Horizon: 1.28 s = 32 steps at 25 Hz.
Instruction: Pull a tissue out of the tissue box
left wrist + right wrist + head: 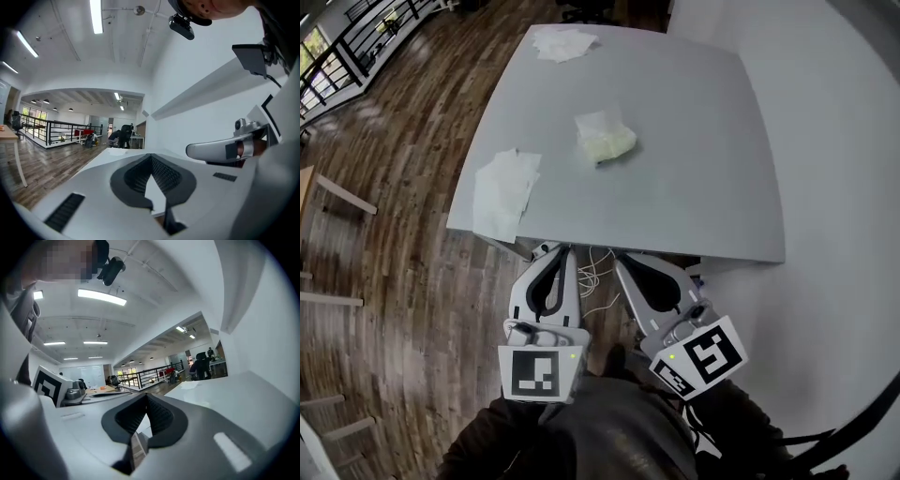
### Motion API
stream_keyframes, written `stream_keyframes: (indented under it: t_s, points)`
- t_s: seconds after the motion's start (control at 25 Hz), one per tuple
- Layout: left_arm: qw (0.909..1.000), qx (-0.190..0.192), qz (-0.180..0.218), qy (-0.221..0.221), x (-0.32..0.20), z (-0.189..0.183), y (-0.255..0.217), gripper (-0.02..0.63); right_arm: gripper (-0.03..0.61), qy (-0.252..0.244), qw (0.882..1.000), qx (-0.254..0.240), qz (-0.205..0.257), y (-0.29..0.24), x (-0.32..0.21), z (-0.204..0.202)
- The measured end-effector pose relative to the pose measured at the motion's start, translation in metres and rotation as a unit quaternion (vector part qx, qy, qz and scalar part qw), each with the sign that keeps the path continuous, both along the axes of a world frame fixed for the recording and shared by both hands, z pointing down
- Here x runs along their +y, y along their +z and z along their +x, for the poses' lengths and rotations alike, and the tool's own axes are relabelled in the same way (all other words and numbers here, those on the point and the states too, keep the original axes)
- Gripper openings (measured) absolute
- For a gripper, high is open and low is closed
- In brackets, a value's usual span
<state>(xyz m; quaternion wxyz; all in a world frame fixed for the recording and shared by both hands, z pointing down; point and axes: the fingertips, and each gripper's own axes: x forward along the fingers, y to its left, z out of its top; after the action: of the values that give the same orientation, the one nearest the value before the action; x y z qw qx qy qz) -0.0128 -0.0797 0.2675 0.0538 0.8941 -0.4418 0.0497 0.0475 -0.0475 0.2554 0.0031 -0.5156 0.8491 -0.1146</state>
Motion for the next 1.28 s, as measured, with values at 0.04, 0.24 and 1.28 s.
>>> stream_keyframes:
  t_s: [0.04, 0.24, 1.28]
  points:
    - [0.9999, 0.006, 0.010, 0.006, 0.009, 0.007, -0.011, -0.002, 0.003, 0.007, 1.000, 0.000, 0.005, -0.011, 0.010, 0.004]
    - [0.9980, 0.016, 0.044, 0.043, 0.052, 0.027, -0.043, -0.002, 0.002, 0.035, 0.999, 0.001, 0.031, -0.043, 0.050, 0.004]
    - [0.9896, -0.010, 0.088, 0.114, 0.132, 0.058, -0.084, -0.002, 0.000, 0.088, 0.992, -0.002, 0.092, -0.092, 0.119, 0.019]
